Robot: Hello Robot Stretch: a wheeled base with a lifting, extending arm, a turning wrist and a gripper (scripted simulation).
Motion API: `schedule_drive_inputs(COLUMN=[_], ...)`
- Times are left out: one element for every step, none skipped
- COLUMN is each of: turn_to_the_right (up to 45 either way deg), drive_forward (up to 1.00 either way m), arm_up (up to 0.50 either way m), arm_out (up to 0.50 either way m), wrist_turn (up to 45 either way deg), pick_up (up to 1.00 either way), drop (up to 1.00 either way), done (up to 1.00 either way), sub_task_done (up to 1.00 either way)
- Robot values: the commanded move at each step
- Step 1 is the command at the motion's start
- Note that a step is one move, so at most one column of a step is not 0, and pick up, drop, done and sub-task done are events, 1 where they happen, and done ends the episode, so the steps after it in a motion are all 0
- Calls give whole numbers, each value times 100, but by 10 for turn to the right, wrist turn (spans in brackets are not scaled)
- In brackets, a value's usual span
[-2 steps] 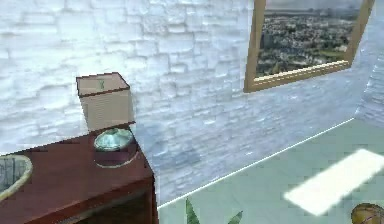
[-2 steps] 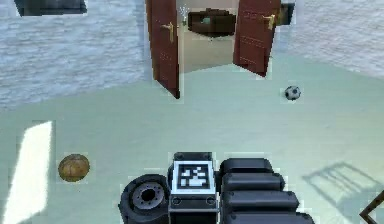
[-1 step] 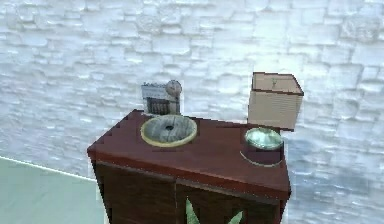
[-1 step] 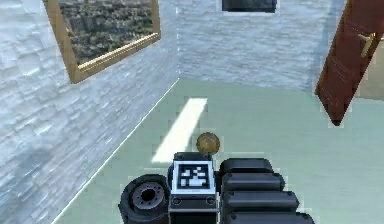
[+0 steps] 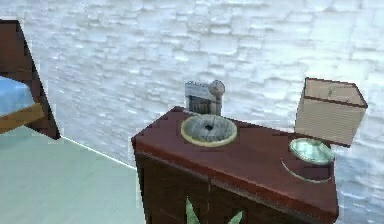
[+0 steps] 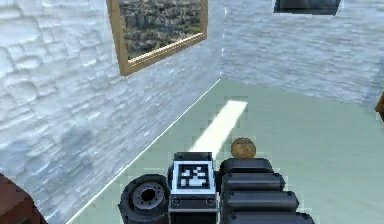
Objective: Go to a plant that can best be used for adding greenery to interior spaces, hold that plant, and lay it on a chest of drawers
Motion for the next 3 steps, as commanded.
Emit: schedule_drive_inputs(turn_to_the_right=[0,450,90], drive_forward=[45,0,0], arm_up=[0,0,0], arm_out=[0,0,0], wrist_turn=[0,0,0], pick_up=[0,0,0], drop=[0,0,0], done=[0,0,0], sub_task_done=[0,0,0])
